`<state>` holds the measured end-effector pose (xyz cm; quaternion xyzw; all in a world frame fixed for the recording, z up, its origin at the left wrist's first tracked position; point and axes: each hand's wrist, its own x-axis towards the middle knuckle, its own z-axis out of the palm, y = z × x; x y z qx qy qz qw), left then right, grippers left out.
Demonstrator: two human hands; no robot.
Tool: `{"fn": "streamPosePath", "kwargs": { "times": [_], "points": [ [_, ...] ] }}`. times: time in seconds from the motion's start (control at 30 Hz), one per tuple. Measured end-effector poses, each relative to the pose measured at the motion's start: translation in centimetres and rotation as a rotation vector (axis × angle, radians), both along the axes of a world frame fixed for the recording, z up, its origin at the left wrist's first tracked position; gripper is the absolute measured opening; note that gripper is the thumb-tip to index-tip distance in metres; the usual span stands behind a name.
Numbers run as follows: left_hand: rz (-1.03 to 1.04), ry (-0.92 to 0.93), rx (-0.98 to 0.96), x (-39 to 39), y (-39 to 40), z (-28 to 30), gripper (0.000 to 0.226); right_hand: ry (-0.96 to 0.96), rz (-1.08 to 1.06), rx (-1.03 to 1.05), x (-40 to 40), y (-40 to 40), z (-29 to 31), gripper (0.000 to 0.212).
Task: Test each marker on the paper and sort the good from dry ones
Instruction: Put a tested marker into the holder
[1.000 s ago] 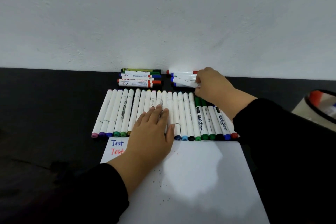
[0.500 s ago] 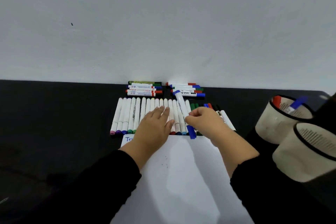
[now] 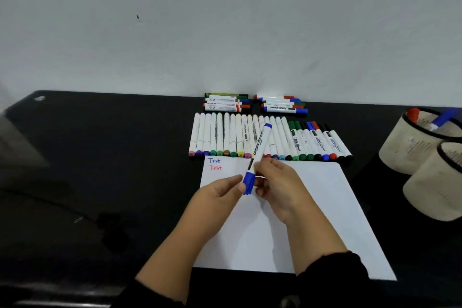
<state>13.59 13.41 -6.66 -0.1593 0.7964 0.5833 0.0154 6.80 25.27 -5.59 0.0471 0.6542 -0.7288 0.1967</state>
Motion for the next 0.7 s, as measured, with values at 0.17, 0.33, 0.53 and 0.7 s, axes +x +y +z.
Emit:
{"fn": "streamPosePath", "kwargs": {
  "times": [0.17, 0.33, 0.53, 0.7],
  "points": [
    [0.043, -0.004, 0.074, 0.4, -1.4, -0.2, 0.015, 0.068, 0.081, -0.023, 0.5, -1.4, -0.5, 0.016],
    [0.083, -0.028, 0.036, -0.2, -2.5, -0.9, 0.010, 0.104, 0.117, -0.004, -0.2, -2.0, -1.5, 0.012],
    [0.091, -0.021, 0.018, -0.6, -2.7, -1.4, 0.030, 0.137, 0.068, 0.065, -0.8, -2.1, -2.2, 0.019],
    [0.072, 0.004, 0.057, -0.8, -2.6, -1.4, 0.025, 0.153, 0.066, 0.109, -1.1, -1.8, -1.8, 0.020]
  ]
}}
